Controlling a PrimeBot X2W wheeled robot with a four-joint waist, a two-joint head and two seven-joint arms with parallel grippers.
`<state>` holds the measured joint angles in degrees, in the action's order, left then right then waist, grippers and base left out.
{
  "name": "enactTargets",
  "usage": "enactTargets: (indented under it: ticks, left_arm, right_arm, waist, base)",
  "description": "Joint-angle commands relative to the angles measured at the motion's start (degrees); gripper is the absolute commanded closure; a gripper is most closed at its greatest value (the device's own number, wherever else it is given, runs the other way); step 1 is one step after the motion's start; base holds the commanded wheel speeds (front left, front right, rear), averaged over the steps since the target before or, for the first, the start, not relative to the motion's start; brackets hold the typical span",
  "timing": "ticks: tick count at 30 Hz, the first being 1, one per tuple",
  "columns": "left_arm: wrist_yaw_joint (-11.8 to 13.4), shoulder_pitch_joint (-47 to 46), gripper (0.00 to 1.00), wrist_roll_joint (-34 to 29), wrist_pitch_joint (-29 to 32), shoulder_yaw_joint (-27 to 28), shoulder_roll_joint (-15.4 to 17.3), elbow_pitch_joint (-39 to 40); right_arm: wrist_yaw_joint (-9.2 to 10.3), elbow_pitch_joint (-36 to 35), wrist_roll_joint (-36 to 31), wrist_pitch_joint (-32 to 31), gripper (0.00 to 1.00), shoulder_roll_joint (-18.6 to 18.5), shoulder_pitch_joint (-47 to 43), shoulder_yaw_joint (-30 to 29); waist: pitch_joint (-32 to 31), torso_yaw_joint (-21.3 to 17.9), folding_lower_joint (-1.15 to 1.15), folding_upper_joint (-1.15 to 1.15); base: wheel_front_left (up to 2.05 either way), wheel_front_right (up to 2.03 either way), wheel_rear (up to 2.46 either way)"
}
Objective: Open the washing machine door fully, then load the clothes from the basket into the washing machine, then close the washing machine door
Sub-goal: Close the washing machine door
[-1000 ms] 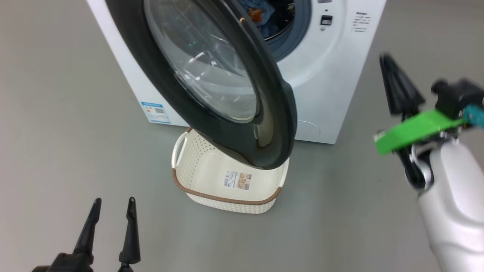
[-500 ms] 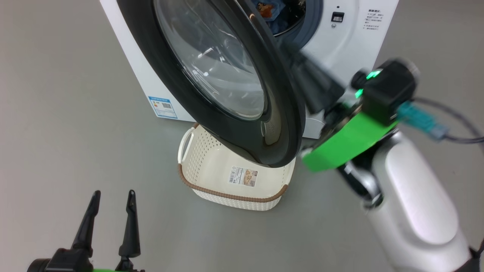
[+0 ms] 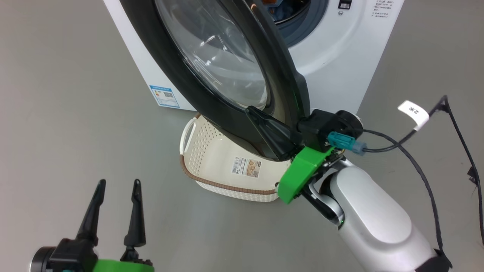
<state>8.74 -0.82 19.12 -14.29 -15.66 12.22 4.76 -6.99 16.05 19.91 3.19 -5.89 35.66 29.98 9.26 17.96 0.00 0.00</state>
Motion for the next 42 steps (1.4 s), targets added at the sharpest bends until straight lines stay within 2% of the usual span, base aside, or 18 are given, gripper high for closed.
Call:
enactTargets:
  ticks: [1,10,21,32,42]
  left_arm:
    - [-0.53,-2.64,0.0,-0.94,-0.68,1.79,0.5,0.98]
    - [-1.27,-4.01,0.0,-1.45,-0.7,1.93,-0.66,0.5]
    - [-2.38,-4.5,0.0,-2.48,-0.7,2.79,-1.84,0.1]
    - [-4.02,-5.72,0.0,-3.61,-0.71,3.28,-4.09,-0.24]
    - [-5.84,-7.31,0.0,-4.94,-0.71,3.5,-6.73,-0.24]
  right_arm:
    - [-0.5,0.65,0.74,1.17,1.0,1.56,2.36,1.54]
    - [-0.5,10.91,2.82,5.83,1.0,1.93,8.39,3.69]
    - [-0.5,17.95,4.09,8.44,1.0,1.37,13.42,3.62]
    - [-0.5,22.6,3.56,10.01,1.0,-3.34,18.88,0.65]
    - [-0.5,29.27,2.91,10.74,1.0,-7.43,26.66,-2.89]
  waist:
    - [0.47,0.2,0.0,0.0]
    - [1.59,0.41,0.0,0.0]
    - [2.78,0.36,0.0,0.0]
    - [5.47,1.36,0.0,0.0]
    - [9.35,3.78,0.0,0.0]
  base:
    - [0.0,0.0,0.0]
    - [0.0,0.0,0.0]
    - [0.0,0.0,0.0]
    - [0.0,0.0,0.0]
    - [0.0,0.0,0.0]
